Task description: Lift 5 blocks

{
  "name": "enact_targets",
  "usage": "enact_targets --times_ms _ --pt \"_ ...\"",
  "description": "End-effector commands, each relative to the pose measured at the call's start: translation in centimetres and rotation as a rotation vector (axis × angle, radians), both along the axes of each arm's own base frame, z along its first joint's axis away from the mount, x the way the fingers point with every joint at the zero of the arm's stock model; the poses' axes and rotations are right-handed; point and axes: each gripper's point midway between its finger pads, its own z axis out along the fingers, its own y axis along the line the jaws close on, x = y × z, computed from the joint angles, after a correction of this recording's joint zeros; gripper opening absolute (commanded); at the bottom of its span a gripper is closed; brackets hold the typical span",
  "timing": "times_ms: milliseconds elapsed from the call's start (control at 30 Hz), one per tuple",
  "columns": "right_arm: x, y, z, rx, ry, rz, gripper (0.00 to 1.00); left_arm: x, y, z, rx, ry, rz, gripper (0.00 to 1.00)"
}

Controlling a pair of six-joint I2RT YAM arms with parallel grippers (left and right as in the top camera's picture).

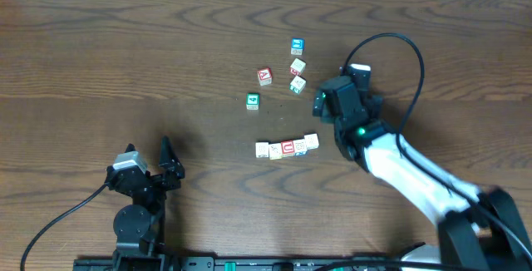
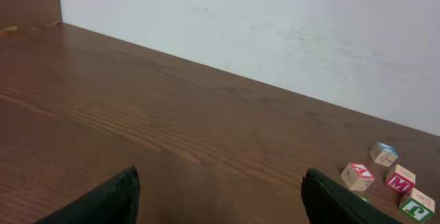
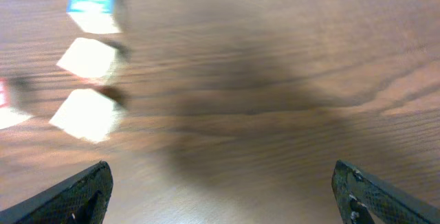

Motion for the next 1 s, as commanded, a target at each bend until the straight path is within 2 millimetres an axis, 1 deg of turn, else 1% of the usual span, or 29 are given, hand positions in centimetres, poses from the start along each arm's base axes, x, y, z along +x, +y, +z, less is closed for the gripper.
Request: enact_targets --times_ms 0,33,100,133,200,267,400,533,667,733,767,833,900,967 --pt "-2.7 3.5 5.6 0.056 -0.113 0.116 0.99 -0.1 0.2 -1.7 0.001 0.055 0.012 0.76" --pt "-3.3 3.6 6.9 0.056 -0.149 0.119 0.99 -0.1 0.2 -1.7 0.001 0.055 0.012 0.76" --pt "-4.7 2.2 9.7 0.015 -0.251 0.072 0.99 -0.1 0.2 -1.7 0.001 0.055 0.012 0.76" --pt "-5.4 1.1 10.9 -0.001 -0.297 0.041 0.99 -0.1 0.2 -1.7 0.001 0.055 0.012 0.76" --pt "-6.6 -0.1 12.3 0.032 -0.360 0.020 0.99 -0.1 0.2 -1.7 0.001 0.055 0.012 0.76" --pt "-7.7 -1.3 13.0 0.073 -0.407 0.009 0.99 -0.1 0.2 -1.7 0.001 0.055 0.012 0.76" --pt "-9.8 -3.4 12.6 0.161 -0.451 0.025 0.99 -0.1 0.2 -1.7 0.001 0.055 0.012 0.76" --pt "-11.2 -5.3 12.1 0.228 -0.510 0.052 0.99 -0.1 0.2 -1.7 0.001 0.055 0.012 0.76" --pt "-12.3 -7.8 11.2 0.312 -0.575 0.018 0.99 -0.1 0.2 -1.7 0.001 0.055 0.012 0.76" --pt "-12.8 -8.7 11.2 0.334 -0.610 0.017 0.99 -0.1 0.2 -1.7 0.001 0.055 0.012 0.76" --pt "-13.2 -9.6 11.1 0.337 -0.640 0.004 0.99 -0.1 0.2 -1.7 0.001 0.055 0.012 0.76" --pt "-13.5 -10.5 10.6 0.334 -0.657 -0.022 0.99 -0.1 0.2 -1.7 0.001 0.055 0.012 0.76" --pt "-13.9 -11.3 9.7 0.325 -0.651 -0.048 0.99 -0.1 0.2 -1.7 0.001 0.055 0.012 0.76" --pt "-14.1 -11.6 8.8 0.323 -0.643 -0.056 0.99 -0.1 0.2 -1.7 0.001 0.055 0.012 0.76"
